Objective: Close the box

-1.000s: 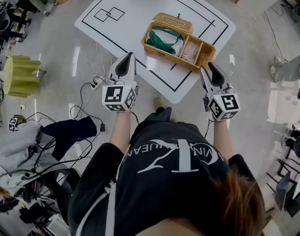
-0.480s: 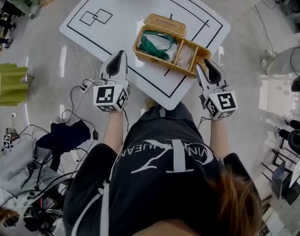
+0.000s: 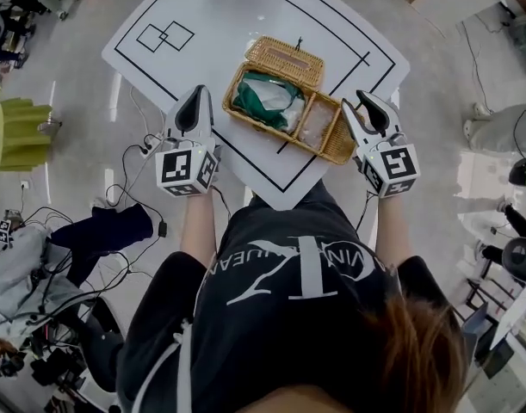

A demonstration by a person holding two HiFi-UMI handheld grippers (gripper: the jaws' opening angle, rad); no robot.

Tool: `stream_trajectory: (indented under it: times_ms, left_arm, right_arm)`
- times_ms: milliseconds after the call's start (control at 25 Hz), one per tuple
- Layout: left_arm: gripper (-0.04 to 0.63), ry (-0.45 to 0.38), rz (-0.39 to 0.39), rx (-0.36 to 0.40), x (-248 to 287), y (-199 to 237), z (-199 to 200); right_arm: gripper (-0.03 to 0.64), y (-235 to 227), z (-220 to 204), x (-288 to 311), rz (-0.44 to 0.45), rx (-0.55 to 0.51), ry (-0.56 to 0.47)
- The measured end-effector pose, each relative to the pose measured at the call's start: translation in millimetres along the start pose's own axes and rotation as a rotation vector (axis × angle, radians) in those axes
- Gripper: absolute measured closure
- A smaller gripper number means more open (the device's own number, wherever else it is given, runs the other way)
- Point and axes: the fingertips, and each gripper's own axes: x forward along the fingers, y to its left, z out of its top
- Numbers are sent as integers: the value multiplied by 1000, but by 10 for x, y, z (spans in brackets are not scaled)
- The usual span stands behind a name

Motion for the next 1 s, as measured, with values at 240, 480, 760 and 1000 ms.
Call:
stream_trajectory:
  times_ms: [240, 480, 760, 1000]
  left_arm:
    - [584, 14, 86, -4, 166, 15, -12]
    - [584, 41, 195, -17, 92, 135, -81]
    - [584, 71, 282, -42, -16, 204, -207]
    - [584, 77, 313, -54, -17, 169, -238]
  right_arm:
    - [483, -312, -104, 362, 108, -71, 87]
    - [483, -334, -457, 730, 239, -146, 224]
    - [468, -259, -650, 927, 405, -189, 307]
    - [485, -361, -665, 1015, 443, -336, 339]
